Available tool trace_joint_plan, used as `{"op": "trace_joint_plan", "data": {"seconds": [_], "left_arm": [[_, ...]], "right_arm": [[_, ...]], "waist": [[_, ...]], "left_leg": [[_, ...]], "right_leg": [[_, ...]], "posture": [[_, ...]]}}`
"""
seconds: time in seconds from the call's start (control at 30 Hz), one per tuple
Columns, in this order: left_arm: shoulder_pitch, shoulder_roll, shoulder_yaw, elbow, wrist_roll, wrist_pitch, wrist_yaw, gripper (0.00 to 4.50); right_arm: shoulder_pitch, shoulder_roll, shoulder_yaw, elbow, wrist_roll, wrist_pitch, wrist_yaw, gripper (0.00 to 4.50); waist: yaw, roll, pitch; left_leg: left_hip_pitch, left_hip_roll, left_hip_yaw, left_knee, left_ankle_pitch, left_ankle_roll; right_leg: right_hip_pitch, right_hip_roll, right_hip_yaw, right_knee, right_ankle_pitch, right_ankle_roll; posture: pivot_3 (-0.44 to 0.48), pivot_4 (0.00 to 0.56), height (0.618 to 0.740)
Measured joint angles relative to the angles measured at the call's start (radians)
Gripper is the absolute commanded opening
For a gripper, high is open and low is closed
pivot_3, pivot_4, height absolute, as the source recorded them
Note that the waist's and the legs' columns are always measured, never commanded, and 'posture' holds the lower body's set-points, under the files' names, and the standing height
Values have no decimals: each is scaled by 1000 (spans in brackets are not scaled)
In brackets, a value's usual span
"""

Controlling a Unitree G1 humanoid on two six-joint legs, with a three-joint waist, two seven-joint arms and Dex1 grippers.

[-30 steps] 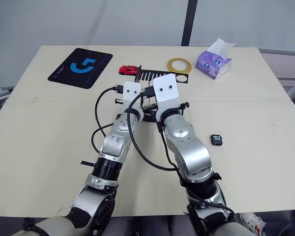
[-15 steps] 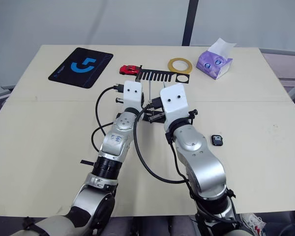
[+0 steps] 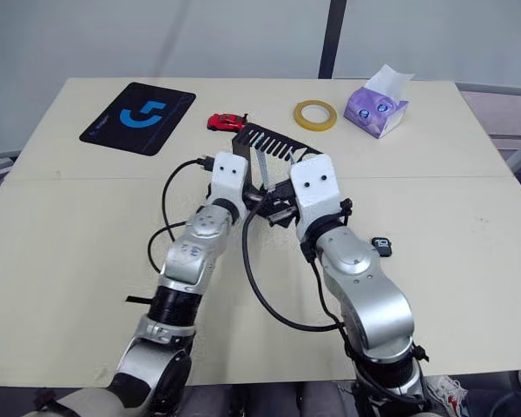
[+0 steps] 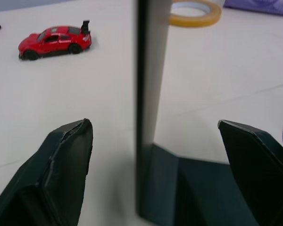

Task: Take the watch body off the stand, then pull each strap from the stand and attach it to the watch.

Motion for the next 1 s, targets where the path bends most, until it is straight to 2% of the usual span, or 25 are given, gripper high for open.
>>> {"op": "trace_joint_plan", "data": {"seconds": [0.2, 0.5, 0.6, 0.77, 0.9, 1.0], "left_arm": [[93, 125, 11, -231, -31, 178, -124, 4446], [155, 208, 64, -352, -163, 276, -285, 4446], [203, 296, 132, -355, -278, 274, -431, 4446], [204, 432, 237, -330, -495, 276, -695, 4446], [174, 533, 259, -271, -673, 310, -908, 4446], [131, 572, 258, -257, -800, 334, -1046, 4446]], "right_arm": [[9, -86, -55, 0, 52, -15, 96, 0], [44, -158, -137, -48, 219, -43, 269, 0], [60, -194, -189, -75, 325, -44, 357, 0], [75, -236, -259, -77, 473, -46, 454, 0], [77, -287, -291, -60, 611, -44, 535, 0], [85, -328, -311, -2, 737, -27, 611, 0]], "waist": [[4, 0, 0], [-1, 0, 0], [0, 0, 0], [3, 1, 0], [2, 1, 0], [3, 1, 0]], "left_leg": [[0, 0, -3, 0, 1, -1], [1, 0, -3, 0, 1, -2], [1, 1, -3, 1, 1, -3], [1, 1, -4, 1, 2, -3], [1, 0, -5, 1, 2, -3], [1, 0, -5, 1, 2, -3]], "right_leg": [[2, 0, -1, 0, 0, 0], [2, 0, -1, 0, 0, -1], [2, 0, -1, 1, -1, -2], [3, -1, -1, 1, 0, -2], [3, -1, -2, 1, 0, -2], [3, 0, -3, 1, 0, -2]], "posture": [[0, 150, 738], [0, 150, 738], [0, 150, 738], [0, 150, 738], [0, 150, 738], [0, 150, 738]]}}
